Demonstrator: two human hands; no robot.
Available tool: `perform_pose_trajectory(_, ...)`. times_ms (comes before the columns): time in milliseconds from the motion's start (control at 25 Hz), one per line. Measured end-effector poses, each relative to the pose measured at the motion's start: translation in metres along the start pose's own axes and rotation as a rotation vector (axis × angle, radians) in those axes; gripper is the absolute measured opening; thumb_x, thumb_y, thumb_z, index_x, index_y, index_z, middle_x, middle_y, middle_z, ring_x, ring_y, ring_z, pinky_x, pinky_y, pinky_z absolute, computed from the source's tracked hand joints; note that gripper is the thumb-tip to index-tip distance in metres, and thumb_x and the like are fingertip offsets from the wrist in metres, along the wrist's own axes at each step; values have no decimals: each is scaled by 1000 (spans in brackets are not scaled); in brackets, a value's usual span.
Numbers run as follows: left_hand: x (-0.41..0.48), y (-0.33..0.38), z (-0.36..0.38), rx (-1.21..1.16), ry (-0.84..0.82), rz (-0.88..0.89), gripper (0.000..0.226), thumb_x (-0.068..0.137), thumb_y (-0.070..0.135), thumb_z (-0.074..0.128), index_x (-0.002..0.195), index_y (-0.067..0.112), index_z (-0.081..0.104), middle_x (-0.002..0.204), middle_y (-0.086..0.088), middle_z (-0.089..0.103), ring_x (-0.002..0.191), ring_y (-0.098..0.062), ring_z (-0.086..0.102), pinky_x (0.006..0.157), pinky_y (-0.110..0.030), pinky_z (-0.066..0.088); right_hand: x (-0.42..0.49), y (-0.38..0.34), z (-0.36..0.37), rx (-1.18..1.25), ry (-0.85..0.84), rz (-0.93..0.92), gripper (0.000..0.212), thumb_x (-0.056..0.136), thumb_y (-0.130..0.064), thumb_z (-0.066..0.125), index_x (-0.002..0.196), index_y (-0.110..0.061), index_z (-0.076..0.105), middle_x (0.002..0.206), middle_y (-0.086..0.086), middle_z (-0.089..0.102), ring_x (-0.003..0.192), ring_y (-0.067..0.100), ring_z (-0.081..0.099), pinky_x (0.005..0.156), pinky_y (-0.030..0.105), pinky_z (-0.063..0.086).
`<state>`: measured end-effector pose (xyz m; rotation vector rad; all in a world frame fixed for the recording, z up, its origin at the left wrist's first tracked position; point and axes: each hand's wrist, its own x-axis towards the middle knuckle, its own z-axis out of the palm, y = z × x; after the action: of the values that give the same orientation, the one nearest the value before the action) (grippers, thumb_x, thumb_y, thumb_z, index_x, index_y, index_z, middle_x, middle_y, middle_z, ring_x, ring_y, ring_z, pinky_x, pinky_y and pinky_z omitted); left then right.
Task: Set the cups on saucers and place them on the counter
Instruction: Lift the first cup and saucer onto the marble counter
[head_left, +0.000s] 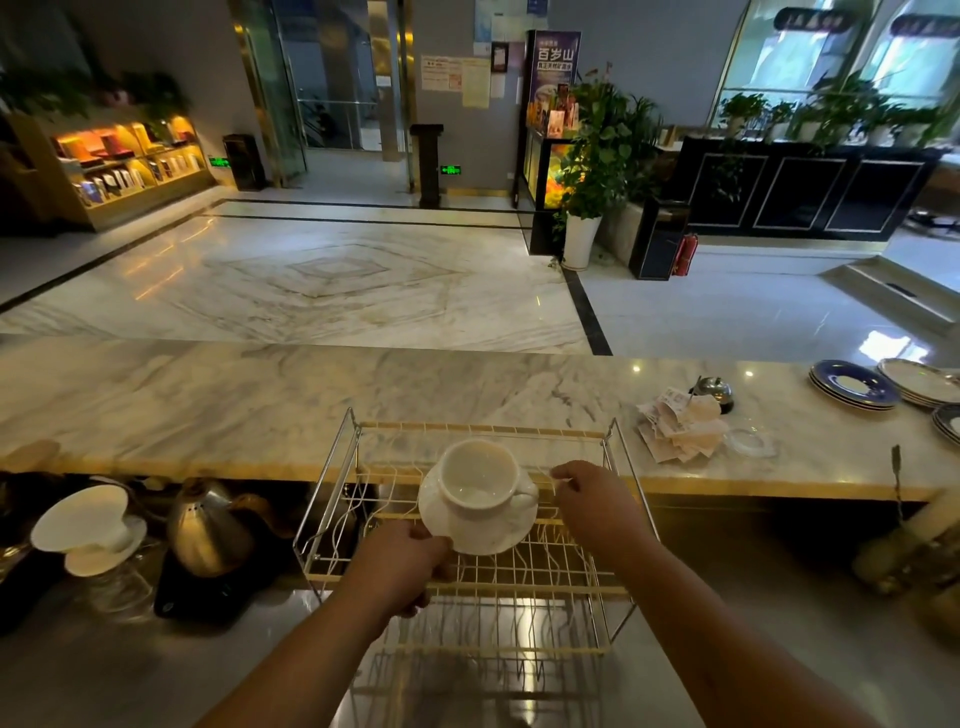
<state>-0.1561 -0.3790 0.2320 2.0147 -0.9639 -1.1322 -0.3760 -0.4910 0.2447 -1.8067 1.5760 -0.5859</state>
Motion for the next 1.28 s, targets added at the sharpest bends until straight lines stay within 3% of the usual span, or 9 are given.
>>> perform_pose_trajectory(120,-15,-11,-6,323,207,217,16,94,48,61,104,36,62,85,13,76,68,-1,68,55,-26,51,-38,21,0,-264,177,-282,27,101,-26,46,122,-24,64,112,3,71,86,7,62,74,26,55)
perform_pose_trajectory(240,-30,-30,0,569,342,539,27,97,49,54,120,37,64,111,18,73,98,0,66,84,-27,58,-73,36,15,-448,85,-428,46,101,-37,39,146,-28,44,150,-4,49,134,12,46,110,32,41)
perform_pose_trajectory(320,-32,-41,9,682,304,653,44,101,50,48,141,32,58,145,10,62,133,-11,56,112,-32,43,-87,38,29,-515,-12,-481,57,103,-46,27,157,-29,23,165,-9,22,152,11,14,119,29,12)
perform_pose_trajectory(400,-30,-45,17,774,201,705,59,105,51,37,159,26,37,169,4,31,156,-18,26,125,-34,12,-93,36,41,-588,-83,-518,62,103,-50,20,160,-27,7,167,-8,-1,151,9,-8,117,28,-2)
perform_pose_trajectory(480,-27,-47,24,842,115,735,65,107,50,26,165,23,17,174,0,11,160,-16,6,122,-30,-6,-95,32,48,-656,-111,-550,64,104,-50,18,159,-23,0,166,-5,-9,150,10,-15,115,28,-9)
perform_pose_trajectory(560,-26,-48,27,890,88,738,66,107,49,21,166,21,9,175,-2,5,161,-16,1,121,-29,-8,-95,30,51,-689,-128,-554,65,105,-49,17,159,-19,-3,166,-2,-13,151,12,-16,113,26,-13)
perform_pose_trajectory(680,-24,-51,28,905,82,734,67,107,49,20,166,20,7,175,-3,3,160,-15,0,121,-28,-7,-94,28,54,-692,-139,-558,65,106,-47,19,159,-18,-3,166,0,-13,149,11,-17,111,24,-15)
perform_pose_trajectory(960,-20,-50,26,919,88,711,69,106,50,22,166,19,7,175,-4,2,161,-16,1,122,-30,-7,-87,18,56,-654,-208,-540,66,106,-46,24,160,-18,-1,169,1,-10,150,11,-14,121,30,0)
perform_pose_trajectory(1280,0,-45,4,936,86,645,70,106,49,23,166,16,8,175,-8,1,161,-19,0,131,-38,1,-62,-1,75,-659,-198,-576,67,105,-46,24,160,-17,1,169,3,-5,150,10,-12,120,29,0)
